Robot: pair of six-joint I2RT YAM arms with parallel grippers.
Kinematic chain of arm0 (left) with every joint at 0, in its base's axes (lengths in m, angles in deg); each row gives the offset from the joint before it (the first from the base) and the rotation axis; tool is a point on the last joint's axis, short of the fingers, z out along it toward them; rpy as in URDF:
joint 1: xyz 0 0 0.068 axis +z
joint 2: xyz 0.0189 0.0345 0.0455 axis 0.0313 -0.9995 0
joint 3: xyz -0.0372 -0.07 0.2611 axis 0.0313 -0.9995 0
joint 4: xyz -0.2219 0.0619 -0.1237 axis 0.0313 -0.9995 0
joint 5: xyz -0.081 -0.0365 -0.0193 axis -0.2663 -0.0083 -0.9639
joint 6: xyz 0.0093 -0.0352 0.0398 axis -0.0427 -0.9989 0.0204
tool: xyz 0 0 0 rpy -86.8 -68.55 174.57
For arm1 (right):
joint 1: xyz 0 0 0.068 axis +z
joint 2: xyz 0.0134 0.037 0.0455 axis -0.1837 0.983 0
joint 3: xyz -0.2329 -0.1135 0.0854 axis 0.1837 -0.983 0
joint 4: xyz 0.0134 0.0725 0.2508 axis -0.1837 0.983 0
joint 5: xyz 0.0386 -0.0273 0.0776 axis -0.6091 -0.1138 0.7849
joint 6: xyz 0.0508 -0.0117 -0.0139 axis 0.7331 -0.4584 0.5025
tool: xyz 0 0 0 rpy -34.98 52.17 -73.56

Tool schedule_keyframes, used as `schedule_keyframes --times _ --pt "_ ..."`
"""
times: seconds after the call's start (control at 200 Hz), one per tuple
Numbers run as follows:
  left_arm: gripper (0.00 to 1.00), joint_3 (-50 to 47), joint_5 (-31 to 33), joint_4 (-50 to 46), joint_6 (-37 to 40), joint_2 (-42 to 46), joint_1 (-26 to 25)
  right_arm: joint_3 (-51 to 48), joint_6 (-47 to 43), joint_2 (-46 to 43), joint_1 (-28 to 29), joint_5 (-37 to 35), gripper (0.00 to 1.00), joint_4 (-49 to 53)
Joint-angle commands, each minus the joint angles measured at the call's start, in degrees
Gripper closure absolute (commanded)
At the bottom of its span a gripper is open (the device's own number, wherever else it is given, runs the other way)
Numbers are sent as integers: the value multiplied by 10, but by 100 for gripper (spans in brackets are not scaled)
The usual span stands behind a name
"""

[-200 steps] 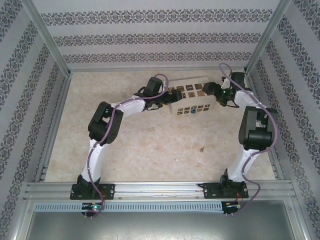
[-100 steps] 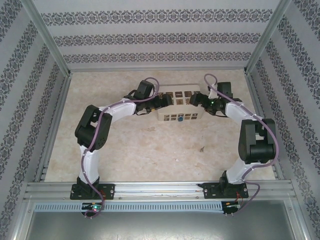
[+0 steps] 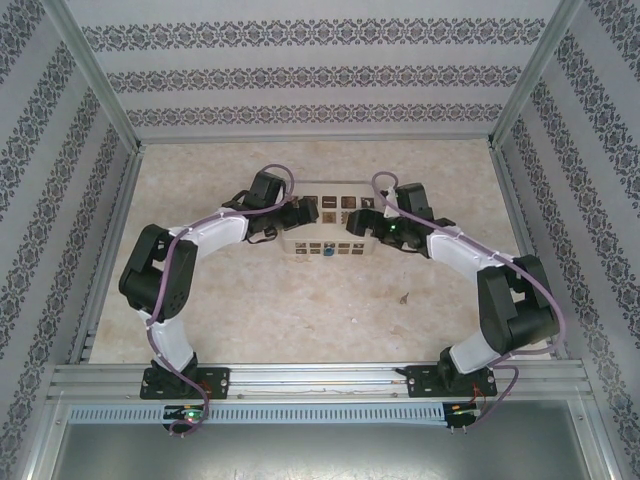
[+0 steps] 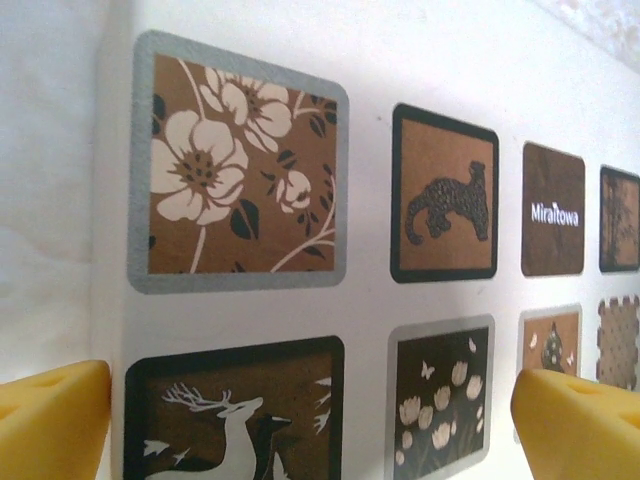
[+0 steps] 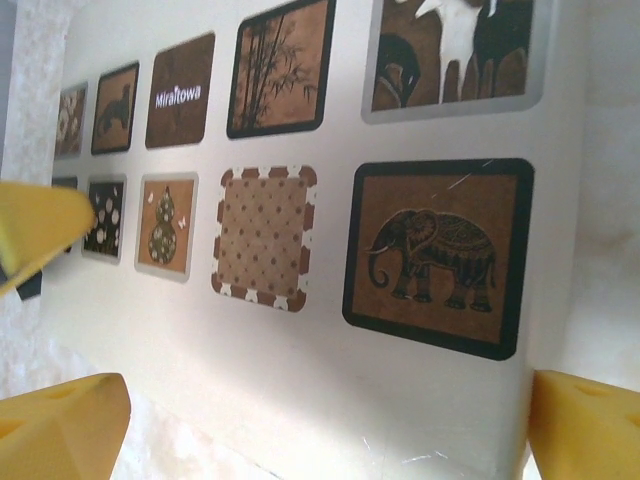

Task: Unlock the padlock with the key

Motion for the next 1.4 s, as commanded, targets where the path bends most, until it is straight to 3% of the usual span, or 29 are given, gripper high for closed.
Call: schedule_keyframes --times 0.0,0.35,0.779,1.054,1.239,1.394 --pt "0 2 -64 36 10 37 -15 -18 30 -16 53 52 2 -30" --pt "1 -6 -54 31 19 36 8 -49 49 -36 120 16 3 -35" --pt "1 -13 -52 24 24 24 41 -76 70 -75 128 -85 2 -8" --pt "1 -17 -46 0 59 65 78 -58 50 -140 128 -201 2 113" --pt "1 -75 5 27 98 163 85 -31 46 -209 121 -274 2 254" --pt "1 -148 46 84 119 261 85 -34 88 -259 97 -270 7 348"
